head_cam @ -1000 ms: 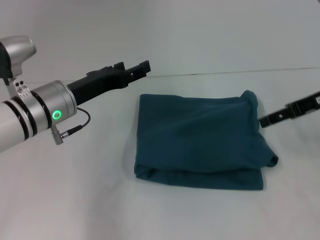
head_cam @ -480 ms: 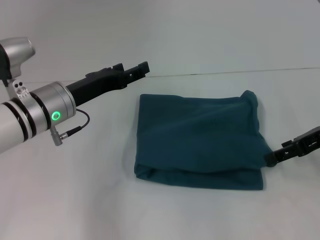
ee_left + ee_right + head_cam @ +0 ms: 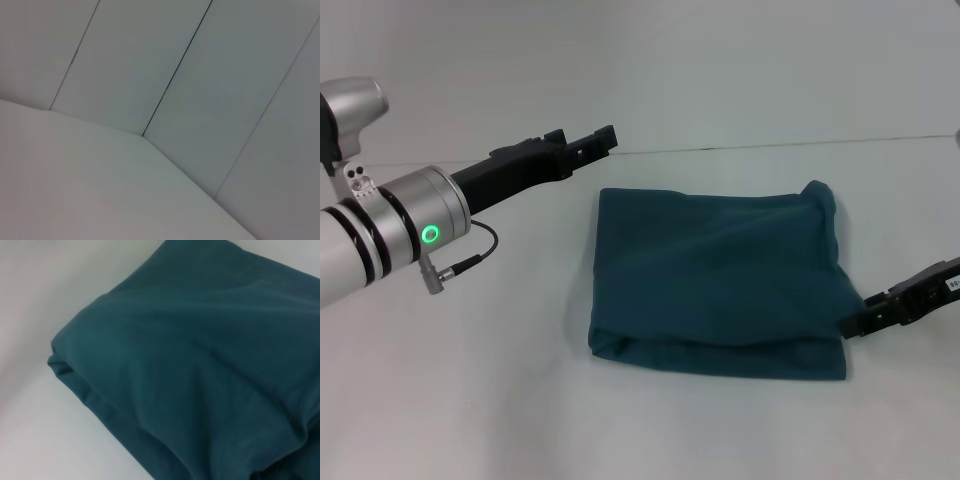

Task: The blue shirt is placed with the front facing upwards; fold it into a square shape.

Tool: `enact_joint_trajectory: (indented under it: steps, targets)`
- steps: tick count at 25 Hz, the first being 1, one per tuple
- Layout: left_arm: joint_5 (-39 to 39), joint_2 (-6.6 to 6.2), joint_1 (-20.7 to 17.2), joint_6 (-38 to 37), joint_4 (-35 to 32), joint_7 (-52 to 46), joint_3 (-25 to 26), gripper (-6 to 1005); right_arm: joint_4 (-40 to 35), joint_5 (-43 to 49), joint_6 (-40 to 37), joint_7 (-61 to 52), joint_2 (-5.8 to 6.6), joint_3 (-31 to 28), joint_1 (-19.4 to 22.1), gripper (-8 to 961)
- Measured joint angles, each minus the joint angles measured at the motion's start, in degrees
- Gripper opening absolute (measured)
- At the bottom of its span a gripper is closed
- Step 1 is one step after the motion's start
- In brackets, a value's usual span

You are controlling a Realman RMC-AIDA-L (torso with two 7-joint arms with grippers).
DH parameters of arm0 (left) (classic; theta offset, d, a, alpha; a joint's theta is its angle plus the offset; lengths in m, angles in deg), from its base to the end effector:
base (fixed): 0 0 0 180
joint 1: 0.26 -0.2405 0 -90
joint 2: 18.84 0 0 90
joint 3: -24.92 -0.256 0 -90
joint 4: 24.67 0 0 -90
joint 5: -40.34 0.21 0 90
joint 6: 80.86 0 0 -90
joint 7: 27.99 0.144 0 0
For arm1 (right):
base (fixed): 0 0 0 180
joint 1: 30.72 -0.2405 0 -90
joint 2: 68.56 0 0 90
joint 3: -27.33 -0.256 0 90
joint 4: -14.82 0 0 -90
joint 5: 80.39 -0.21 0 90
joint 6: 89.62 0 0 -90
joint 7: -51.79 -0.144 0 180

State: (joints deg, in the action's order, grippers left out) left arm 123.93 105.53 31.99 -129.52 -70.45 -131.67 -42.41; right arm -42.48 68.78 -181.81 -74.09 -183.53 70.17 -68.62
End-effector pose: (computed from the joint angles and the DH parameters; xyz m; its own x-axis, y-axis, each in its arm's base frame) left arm -0.1818 0.4114 -0.0289 0.4606 0.4495 0.7654 0.8084 -0.5685 -0.1526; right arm 0.2683 0.3682 0.0665 0.6134 -0.7887 -0.0410 -0.7521 -0.5675 -0.3351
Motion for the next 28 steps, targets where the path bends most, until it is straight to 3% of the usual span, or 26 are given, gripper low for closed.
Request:
enact_joint_trajectory:
  steps: [10,12,28]
  targets:
    - [0.0,0.0,0.0,-0.6,0.0,0.0,0.1,861,3.6,1.8,3.5,-0.6,-0.22,0.8,-0.9,698]
    - [0.0,0.0,0.0,-0.7,0.0,0.0,0.3,861,3.8,2.3,3.8,-0.8,-0.26,0.8,-1.1,495]
    - [0.0,0.0,0.2,-0.7,0.0,0.0,0.4,861,4.0,2.6,5.0,-1.1,-0.34,0.7,-1.4,415]
